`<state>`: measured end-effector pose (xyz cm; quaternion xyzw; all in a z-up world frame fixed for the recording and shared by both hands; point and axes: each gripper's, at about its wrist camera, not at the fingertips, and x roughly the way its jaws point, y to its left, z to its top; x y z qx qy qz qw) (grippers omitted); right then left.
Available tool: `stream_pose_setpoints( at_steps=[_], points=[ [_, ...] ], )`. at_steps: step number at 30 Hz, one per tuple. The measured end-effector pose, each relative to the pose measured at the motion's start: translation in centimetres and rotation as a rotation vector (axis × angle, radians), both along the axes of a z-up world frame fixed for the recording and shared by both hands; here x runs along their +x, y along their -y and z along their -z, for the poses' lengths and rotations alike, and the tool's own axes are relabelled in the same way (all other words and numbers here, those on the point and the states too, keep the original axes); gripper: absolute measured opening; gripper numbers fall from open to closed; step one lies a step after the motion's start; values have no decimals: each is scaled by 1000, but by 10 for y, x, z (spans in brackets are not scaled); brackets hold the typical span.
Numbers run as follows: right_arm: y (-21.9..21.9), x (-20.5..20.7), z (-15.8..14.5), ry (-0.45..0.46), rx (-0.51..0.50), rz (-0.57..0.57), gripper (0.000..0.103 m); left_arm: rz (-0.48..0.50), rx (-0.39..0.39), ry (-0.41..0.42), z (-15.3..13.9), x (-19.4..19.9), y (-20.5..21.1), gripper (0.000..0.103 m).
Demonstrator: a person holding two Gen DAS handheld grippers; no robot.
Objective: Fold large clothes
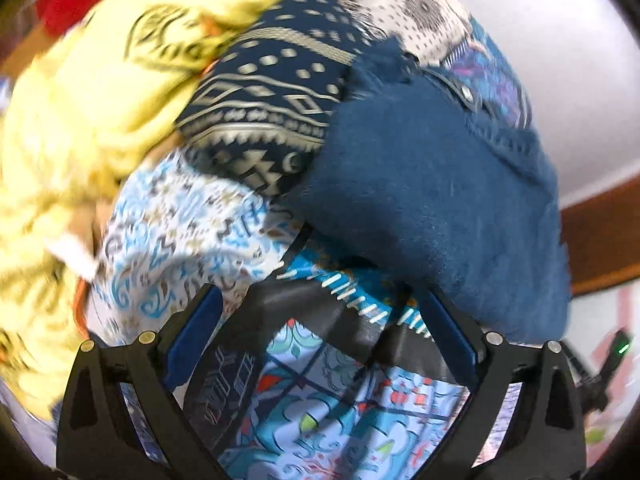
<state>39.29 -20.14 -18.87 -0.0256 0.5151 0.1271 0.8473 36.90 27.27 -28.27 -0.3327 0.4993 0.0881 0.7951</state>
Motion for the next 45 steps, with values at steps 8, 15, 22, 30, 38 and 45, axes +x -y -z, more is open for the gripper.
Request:
stream_pose_setpoints(
  at_steps=[8,15,22,30,38,45],
  points=[
    [-30,-4,-35,94,55,-61,102,4,-259,125,0,6,6,99],
    [-75,10,-33,110,83,-125,102,-7,-441,191,21,38,22,80],
    [-98,14,-11,63,64,-172,102,-55,-377,188,29,68,25,65],
    [-91,10,-16,48,57,-161,102,-92,-276,287,-3,46,25,29],
    [-98,3,-48,99,89,-182,102,-38,-17,486,-100,12,55,24],
    [-148,5,-44,99,149,-271,102,-17,202,534,-144,-17,67,24]
  ],
)
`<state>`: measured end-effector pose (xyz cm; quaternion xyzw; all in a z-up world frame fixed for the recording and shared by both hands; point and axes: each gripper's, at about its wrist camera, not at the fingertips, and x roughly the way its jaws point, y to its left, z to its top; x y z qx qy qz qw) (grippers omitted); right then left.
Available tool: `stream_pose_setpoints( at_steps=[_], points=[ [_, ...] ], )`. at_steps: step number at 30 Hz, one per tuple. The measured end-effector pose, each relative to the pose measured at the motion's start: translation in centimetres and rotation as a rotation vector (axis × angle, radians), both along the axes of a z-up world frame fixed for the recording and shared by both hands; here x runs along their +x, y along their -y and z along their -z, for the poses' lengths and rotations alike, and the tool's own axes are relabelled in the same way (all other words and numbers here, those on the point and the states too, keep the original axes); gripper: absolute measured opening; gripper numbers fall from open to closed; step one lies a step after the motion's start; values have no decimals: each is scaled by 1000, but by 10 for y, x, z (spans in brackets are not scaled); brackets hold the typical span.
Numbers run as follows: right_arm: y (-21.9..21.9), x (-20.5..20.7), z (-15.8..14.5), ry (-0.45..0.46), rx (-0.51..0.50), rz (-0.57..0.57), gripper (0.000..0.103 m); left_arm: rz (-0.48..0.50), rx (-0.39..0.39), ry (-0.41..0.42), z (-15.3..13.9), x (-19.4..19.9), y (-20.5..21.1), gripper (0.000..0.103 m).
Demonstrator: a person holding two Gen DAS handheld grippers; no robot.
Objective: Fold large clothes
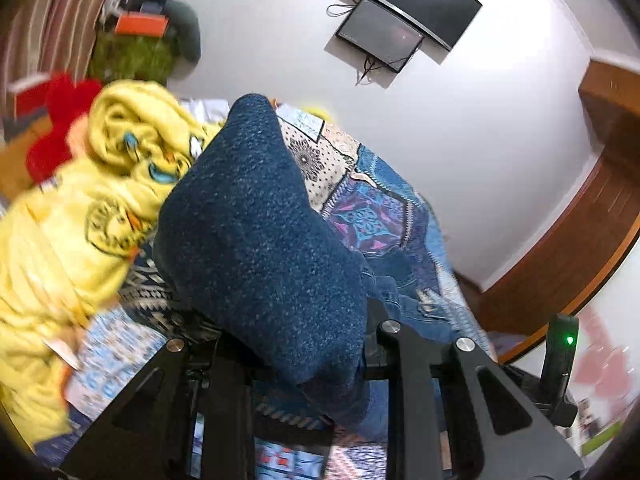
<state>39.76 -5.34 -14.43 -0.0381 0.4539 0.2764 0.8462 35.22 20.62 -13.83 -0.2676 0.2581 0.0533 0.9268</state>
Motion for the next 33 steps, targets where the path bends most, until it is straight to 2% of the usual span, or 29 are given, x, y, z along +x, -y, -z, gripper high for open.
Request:
stream_pose_setpoints(
  at_steps=[7,11,14,15,17,22,27,29,33],
  points=[
    [-58,8,55,-89,-74,-99,103,19,79,-37,2,21,15,24],
    [-63,2,61,-11,-113,-112,103,46,138,-40,1,26,35,24],
    [-56,7,57,-59,-80,-151,103,72,145,-24,-9,40,51,24],
    [-49,10,55,-92,-34,-164,103,75,150,-16,-14,45,58,24],
    [-25,12,47,-130,44,-121,103,77,162,5,-22,56,74,24],
    [62,4,29,-111,171,49,103,153,209,30,-30,85,131,24],
    [137,-3,30,-80,144,231,103,296,308,22,-20,102,212,24],
    [165,-10,34,-76,122,304,103,347,364,-6,-5,107,243,24],
    [211,-27,41,-103,149,420,103,477,463,-97,33,109,288,24]
  ],
)
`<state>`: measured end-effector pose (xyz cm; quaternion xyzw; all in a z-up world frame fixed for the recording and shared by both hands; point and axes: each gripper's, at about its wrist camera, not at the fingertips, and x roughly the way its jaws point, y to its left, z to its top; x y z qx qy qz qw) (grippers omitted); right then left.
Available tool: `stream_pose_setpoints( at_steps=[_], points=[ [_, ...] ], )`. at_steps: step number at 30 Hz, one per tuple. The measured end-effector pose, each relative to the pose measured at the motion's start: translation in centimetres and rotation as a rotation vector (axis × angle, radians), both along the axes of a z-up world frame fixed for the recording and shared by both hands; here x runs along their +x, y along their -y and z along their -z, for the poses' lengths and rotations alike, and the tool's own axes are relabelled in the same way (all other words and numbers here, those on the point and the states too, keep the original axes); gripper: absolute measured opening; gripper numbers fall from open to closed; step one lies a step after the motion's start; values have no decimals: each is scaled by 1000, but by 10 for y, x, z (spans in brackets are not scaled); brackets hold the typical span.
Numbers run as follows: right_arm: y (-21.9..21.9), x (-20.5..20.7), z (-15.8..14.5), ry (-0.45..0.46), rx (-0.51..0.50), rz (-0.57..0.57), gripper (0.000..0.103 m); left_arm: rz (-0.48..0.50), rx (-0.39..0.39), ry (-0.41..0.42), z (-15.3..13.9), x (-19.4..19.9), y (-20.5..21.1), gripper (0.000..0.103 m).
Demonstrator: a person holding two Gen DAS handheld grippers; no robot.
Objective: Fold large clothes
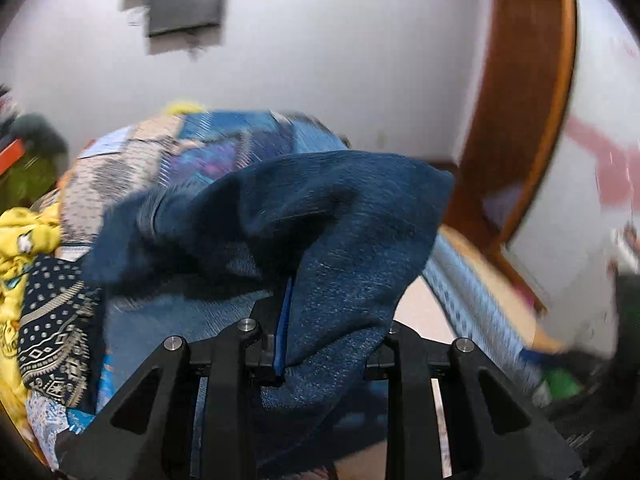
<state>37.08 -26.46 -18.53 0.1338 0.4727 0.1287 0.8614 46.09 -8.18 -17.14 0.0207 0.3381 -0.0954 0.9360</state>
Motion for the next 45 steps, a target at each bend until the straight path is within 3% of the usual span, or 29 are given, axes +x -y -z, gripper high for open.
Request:
stream_pose_setpoints(
  at_steps=[7,15,17,18,22,26,29,32,37,40,45],
  points=[
    [33,-25,4,6,-10,78,103,223,229,-135,54,-26,45,27],
    [41,-39,-14,46,-2,77,103,313,173,-232,45,-31,28,43],
    [37,-37,-20,62,-2,69,103,320,173,-252,41,-38,28,72],
    [35,-37,-23,73,-8,59,103,318,165,-251,38,-46,22,75],
    [21,-40,-38,113,-50,22,103,216,186,-169,18,-70,-3,76],
    [2,-36,-41,128,-69,-23,103,95,141,-112,-3,-73,-46,94],
    [-17,-29,-40,131,-84,-73,103,4,135,-80,-10,-62,-76,97],
    [-40,-16,-39,138,-108,-141,103,-79,118,-124,0,-44,-104,97],
    [-73,15,-31,114,-85,-231,103,-111,31,-253,36,-24,-132,99],
    [-87,33,-29,109,-95,-263,103,-137,-41,-233,45,-28,-145,103],
    [-92,60,-14,59,-115,-278,103,-138,-68,-214,52,-36,-147,103]
  ],
)
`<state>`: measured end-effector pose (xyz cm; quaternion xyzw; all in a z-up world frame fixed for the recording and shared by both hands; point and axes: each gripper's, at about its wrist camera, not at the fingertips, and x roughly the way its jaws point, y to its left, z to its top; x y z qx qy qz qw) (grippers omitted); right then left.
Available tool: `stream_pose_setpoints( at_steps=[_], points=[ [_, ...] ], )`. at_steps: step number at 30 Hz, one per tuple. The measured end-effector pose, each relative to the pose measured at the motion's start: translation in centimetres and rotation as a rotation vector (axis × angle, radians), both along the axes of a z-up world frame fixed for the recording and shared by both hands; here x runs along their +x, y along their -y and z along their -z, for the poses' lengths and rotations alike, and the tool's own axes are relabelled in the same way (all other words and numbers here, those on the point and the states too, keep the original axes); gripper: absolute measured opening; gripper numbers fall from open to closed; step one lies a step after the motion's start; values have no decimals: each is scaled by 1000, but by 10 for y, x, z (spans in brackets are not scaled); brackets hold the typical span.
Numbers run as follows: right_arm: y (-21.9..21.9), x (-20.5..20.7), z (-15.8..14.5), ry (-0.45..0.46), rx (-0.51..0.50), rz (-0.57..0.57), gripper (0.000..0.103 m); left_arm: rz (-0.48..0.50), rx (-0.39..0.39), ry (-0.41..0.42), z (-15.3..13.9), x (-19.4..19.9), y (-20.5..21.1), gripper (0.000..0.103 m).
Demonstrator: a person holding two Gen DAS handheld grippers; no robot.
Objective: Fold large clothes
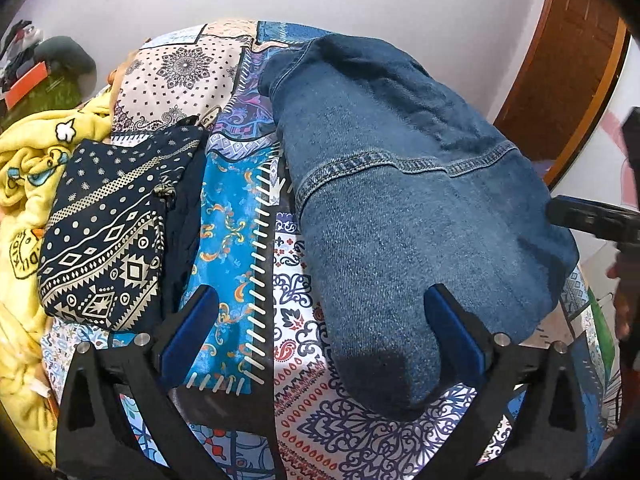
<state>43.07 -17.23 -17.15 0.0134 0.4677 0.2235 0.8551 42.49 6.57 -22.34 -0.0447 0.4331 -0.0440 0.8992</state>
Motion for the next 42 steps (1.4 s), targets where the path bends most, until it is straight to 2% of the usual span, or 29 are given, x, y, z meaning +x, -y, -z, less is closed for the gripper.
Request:
stream_pose_setpoints(
  at_steps=[4,9,12,14,19,22,25,30,37,42],
  points=[
    [16,7,28,-82,-34,48,103,6,-9,-5,0,-2,-3,103],
    [56,-12,55,-215,156,109,103,8,-32,-29,2,-4,-5,103],
    [69,-24,61,-261,215,158,103,-20,-80,-88,0,0,-8,103],
    [70,-31,56,-253,196,154,103,-12,-68,-106,-7,3,-6,103],
    [59,-36,33,-168,98,105,103,30,-25,-76,-29,10,-2,103],
    [51,-26,21,-139,111,72,103,48,-36,-80,-35,23,-2,103],
    [39,-5,21,-141,142,52,103,54,-115,-116,-30,44,-7,103],
    [29,34,46,-251,200,14,103,27,-239,-217,-6,75,-14,103],
    [34,61,83,-441,438,-41,103,50,-359,-265,21,100,-15,103],
    [20,64,83,-447,487,-83,103,50,-444,-299,37,113,-17,103]
  ],
)
